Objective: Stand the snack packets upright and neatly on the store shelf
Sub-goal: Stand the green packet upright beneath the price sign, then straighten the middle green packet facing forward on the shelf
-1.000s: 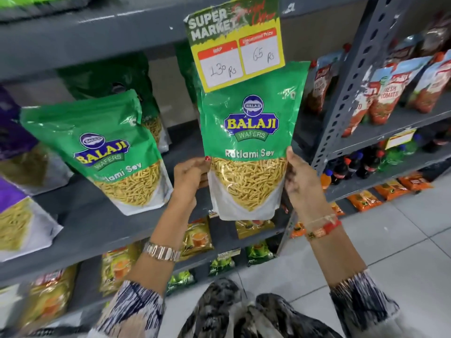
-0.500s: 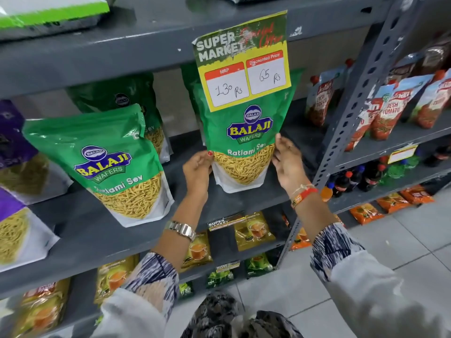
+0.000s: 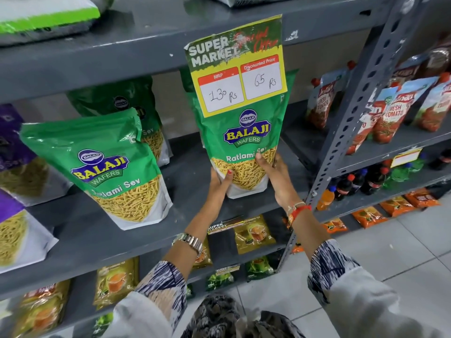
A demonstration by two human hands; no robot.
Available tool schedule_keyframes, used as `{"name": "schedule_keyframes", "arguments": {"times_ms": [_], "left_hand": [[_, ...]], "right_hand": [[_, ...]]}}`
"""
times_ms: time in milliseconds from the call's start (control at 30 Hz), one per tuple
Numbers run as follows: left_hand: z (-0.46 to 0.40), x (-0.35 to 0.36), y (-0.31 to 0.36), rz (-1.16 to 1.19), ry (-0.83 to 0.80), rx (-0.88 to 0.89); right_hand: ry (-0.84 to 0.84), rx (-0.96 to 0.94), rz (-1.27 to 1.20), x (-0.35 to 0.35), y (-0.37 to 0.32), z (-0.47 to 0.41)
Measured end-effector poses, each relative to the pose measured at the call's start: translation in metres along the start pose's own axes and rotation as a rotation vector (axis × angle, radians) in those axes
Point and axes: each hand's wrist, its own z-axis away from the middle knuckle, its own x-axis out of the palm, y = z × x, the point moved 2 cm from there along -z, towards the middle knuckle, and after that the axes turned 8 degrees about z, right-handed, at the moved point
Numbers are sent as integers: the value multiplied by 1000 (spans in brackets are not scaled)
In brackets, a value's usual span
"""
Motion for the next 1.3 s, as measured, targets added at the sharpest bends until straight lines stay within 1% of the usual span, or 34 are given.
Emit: {"name": "schedule_keyframes", "arguments": {"times_ms": [133,333,567,633,700,767,800,867,933,1000,1033,1067,1100,1133,1167,1233,1300], "left_hand": [[5,11,-1,-9,-24,-11],[9,15,1,28,-64,2],[10,13,-1,-10,-31,13],[15,10,-2,-33,-15,32],[28,4,-4,-54,28,79],[54,-6,-5,-75,170,156],[69,-13,-6,-65,269,217],[100,-32,-3,-31,480,343],[115,-59,7,-20,669,437],[114,-100,19,-7,837,491],[111,-122,26,3,902,508],[106,-148,32,3,950,507],[99,-171,38,-5,974,467],[90,-194,44,-8,966,402],[81,-213,48,-5,921,320],[66,-236,49,69,785,171],[58,-233,49,136,597,66]], "right_hand": [[57,-4,-29,-10,3,1],[57,-9,-26,-11,4,7],[54,-10,-17,-12,4,12],[130,-43,-42,-10,4,23],[319,-99,-61,-4,8,41],[476,-143,-50,10,16,63],[496,-167,-38,22,22,73],[436,-209,0,52,32,91],[295,-250,23,85,30,100],[93,-250,64,121,24,98],[-11,-221,94,135,22,93],[-119,-178,113,152,21,88],[-216,-121,112,167,18,81],[-290,-61,94,181,16,75],[-344,-16,79,191,14,69],[-415,12,48,208,9,62],[-445,19,13,217,5,61]]}}
